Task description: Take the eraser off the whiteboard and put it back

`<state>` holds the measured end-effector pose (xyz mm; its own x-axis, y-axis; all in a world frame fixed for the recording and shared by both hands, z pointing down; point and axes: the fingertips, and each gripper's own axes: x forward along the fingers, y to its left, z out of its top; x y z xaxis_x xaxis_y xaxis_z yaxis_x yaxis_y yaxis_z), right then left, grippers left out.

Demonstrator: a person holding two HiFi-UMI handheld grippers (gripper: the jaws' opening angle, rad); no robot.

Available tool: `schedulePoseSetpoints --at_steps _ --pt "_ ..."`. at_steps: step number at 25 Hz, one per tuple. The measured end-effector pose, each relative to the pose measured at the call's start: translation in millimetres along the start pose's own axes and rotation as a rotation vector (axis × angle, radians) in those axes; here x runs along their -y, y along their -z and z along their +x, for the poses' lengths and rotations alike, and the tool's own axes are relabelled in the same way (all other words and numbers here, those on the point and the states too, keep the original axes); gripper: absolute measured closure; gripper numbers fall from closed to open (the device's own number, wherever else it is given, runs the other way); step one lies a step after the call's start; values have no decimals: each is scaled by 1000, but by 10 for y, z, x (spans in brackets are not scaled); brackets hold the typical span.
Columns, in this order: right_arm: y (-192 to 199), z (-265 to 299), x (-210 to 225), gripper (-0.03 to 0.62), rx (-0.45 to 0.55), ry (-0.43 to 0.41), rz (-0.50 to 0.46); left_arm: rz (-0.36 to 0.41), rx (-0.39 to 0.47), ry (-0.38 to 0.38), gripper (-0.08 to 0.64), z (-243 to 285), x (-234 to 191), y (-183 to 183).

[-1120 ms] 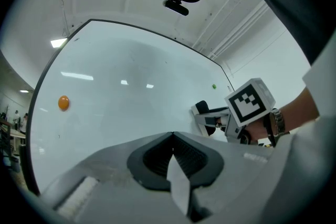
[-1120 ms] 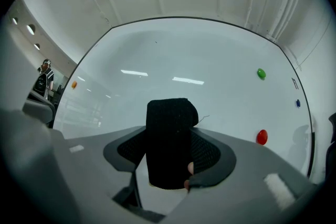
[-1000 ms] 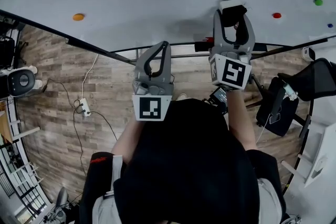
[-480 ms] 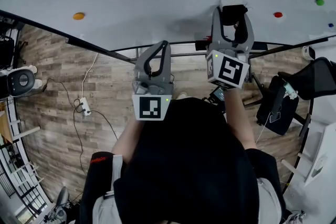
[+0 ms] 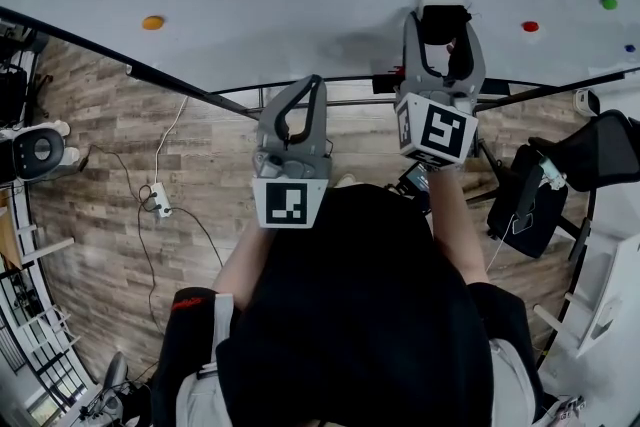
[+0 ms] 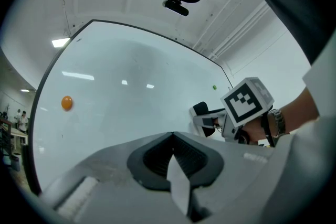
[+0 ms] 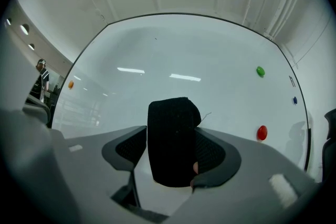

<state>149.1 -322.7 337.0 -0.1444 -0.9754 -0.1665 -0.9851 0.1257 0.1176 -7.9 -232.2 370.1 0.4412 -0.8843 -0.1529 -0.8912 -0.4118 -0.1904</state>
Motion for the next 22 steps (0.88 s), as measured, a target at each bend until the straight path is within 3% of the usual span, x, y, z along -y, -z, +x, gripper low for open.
schedulePoseSetpoints --at_steps 3,17,22 --pt "-24 -48 14 316 16 -7 29 11 10 0 557 -19 17 -35" --pt "-168 -534 217 331 28 -101 -61 7 -2 24 557 -193 258 -91" --pt "-249 -720 260 345 27 -125 -21 25 20 35 558 -249 335 -155"
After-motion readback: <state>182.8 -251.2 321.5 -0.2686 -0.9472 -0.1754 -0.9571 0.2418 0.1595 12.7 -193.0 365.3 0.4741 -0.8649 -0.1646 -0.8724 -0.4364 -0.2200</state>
